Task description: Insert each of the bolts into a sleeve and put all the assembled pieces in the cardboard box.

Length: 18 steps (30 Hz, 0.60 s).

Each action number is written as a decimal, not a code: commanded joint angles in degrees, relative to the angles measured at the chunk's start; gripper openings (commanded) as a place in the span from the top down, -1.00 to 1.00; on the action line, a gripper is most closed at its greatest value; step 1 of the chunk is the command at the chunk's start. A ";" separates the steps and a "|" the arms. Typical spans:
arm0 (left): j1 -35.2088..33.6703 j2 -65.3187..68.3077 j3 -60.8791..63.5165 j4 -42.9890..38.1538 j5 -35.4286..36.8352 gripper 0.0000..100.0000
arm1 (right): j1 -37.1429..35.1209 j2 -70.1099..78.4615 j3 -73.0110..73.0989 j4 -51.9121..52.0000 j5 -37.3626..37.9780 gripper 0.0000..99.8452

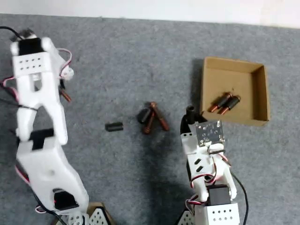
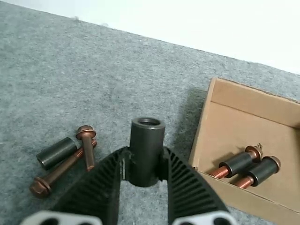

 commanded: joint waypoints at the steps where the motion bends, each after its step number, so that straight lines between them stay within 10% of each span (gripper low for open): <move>1: -0.84 -16.22 2.86 0.53 -0.79 0.99 | 0.66 -0.92 2.95 -1.80 0.79 0.99; 18: -0.57 -84.18 53.76 -6.77 -1.14 0.99 | 0.66 -0.92 2.95 -1.80 0.79 0.99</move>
